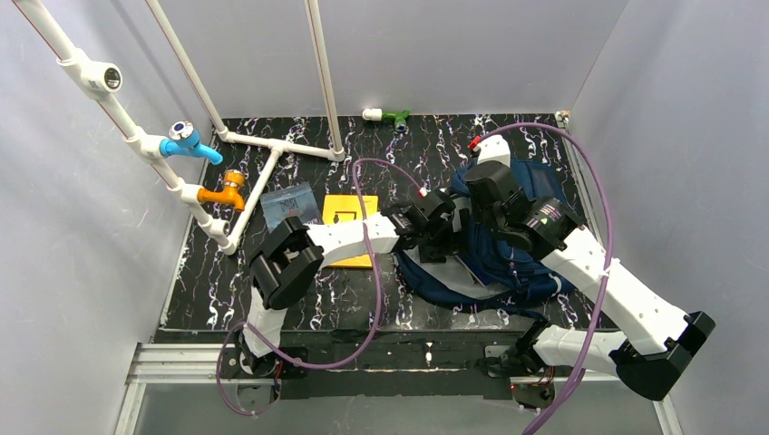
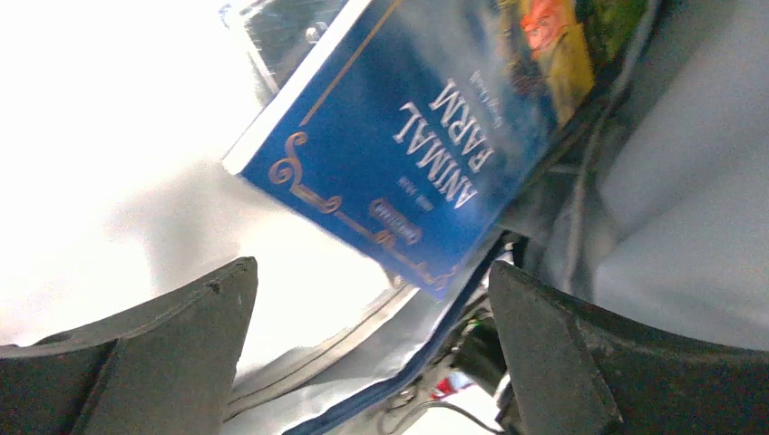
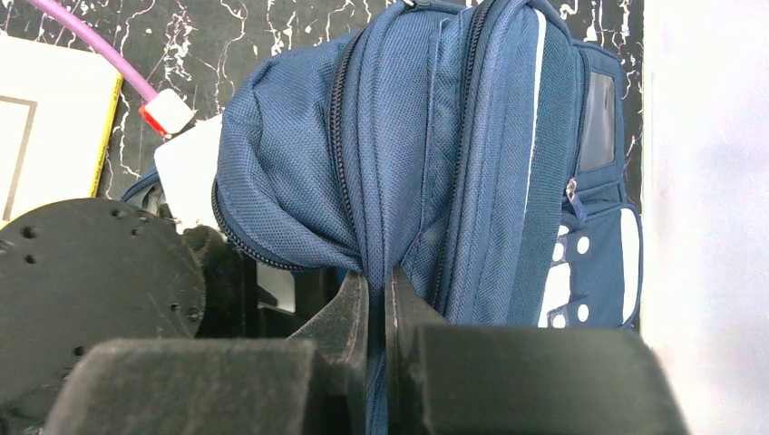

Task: Pack the student bag
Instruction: Place the book in the student bag.

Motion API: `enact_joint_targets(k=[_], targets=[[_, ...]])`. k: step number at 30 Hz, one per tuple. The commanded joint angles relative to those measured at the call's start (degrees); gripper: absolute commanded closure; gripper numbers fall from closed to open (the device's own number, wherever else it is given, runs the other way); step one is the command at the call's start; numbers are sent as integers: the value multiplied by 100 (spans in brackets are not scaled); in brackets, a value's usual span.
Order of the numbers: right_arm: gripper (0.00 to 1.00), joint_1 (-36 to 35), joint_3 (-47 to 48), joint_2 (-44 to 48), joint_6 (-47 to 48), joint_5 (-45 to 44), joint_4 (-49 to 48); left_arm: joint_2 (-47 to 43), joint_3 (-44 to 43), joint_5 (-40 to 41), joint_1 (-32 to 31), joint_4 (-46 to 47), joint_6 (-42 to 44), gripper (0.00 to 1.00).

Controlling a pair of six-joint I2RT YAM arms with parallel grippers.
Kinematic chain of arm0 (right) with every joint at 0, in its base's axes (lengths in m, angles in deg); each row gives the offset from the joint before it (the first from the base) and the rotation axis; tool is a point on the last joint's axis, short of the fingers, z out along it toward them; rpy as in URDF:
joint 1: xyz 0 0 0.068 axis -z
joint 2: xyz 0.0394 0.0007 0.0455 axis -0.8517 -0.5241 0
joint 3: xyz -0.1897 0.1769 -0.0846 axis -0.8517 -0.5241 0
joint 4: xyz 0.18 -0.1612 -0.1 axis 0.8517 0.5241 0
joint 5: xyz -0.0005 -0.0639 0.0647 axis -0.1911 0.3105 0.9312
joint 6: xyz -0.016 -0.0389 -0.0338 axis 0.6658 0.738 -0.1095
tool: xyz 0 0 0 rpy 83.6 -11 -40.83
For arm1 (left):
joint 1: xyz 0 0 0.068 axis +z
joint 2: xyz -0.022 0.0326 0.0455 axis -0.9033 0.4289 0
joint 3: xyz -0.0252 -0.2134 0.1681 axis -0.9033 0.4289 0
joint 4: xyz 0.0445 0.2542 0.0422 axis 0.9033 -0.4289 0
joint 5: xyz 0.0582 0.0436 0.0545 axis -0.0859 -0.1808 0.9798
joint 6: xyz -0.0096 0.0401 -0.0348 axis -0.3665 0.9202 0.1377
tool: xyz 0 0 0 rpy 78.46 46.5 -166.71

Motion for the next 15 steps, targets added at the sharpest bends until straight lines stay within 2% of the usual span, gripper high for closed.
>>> enact_joint_targets(k=[1, 5, 7, 12, 15], targets=[[99, -16, 216, 228, 203, -341, -828, -789, -38, 452, 45, -1097, 1102, 2], [99, -19, 89, 314, 212, -316, -803, -1536, 429, 566, 80, -1197, 1457, 1], [99, -16, -75, 392, 212, -141, -834, -2014, 659, 410, 90, -1198, 1630, 4], [92, -16, -670, 653, -126, 853, -1071, -3468, 1245, -154, 85, -1161, 2102, 5], [88, -16, -1271, 818, -594, 1619, -1481, -4387, 1502, -203, 99, -1151, 2472, 5]])
